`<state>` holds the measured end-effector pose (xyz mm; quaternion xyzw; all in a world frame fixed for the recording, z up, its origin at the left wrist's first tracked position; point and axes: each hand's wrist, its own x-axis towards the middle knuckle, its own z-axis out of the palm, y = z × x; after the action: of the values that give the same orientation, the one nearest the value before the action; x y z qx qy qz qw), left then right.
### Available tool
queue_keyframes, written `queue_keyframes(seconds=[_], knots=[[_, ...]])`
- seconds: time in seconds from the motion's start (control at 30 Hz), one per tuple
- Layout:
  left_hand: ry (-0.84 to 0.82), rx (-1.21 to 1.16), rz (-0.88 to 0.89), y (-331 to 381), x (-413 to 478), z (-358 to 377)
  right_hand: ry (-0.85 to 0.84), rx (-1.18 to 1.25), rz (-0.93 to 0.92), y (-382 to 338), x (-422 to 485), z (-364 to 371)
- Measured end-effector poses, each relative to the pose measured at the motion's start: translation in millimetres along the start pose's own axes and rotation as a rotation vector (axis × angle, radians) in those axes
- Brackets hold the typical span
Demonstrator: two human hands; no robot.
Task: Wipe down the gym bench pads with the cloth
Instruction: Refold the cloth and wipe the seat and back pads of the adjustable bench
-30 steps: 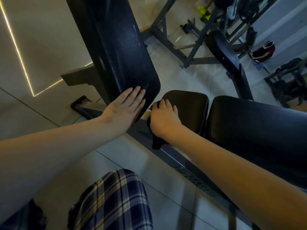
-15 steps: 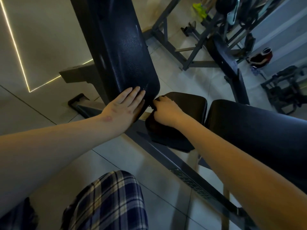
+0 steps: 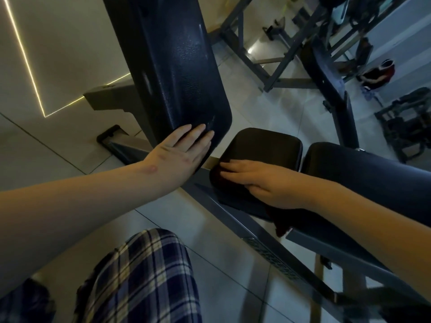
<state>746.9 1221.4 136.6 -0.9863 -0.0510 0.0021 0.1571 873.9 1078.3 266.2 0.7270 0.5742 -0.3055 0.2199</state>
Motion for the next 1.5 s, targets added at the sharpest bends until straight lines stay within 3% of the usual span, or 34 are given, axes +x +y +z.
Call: queue_keyframes(seconds=[0.17,0.27,0.47,0.9,1.13,1.27,1.4,1.5], knots=[[-0.055,0.044,-0.010,0.3,-1.7,-11.2,0.057,-0.071,-0.014,-18.7,23.3,5.8],[-0.075,0.079,-0.031,0.2,-3.6,-12.0,0.036,-0.075,-0.007,-14.7,-14.3,7.5],[-0.079,0.120,-0.001,-1.9,-5.8,-10.9,-0.039,-0.015,0.192,10.1,-98.7,-16.6],[-0.023,0.080,-0.012,0.9,-0.6,1.8,0.037,-0.071,0.017,-18.3,41.3,3.8],[-0.093,-0.063,0.030,-17.2,-2.1,-16.1,0.099,-0.099,-0.003,-25.0,15.5,6.0],[-0.047,-0.136,0.018,-32.4,-5.6,-24.6,0.146,-0.041,0.020,-19.6,-5.5,11.9],[-0.067,-0.096,0.061,-49.8,-18.7,-31.4,0.173,-0.041,0.029,-20.6,-2.1,18.8],[-0.067,-0.063,0.029,-67.4,-22.0,-37.5,0.194,0.138,0.069,-17.9,-1.9,14.1]])
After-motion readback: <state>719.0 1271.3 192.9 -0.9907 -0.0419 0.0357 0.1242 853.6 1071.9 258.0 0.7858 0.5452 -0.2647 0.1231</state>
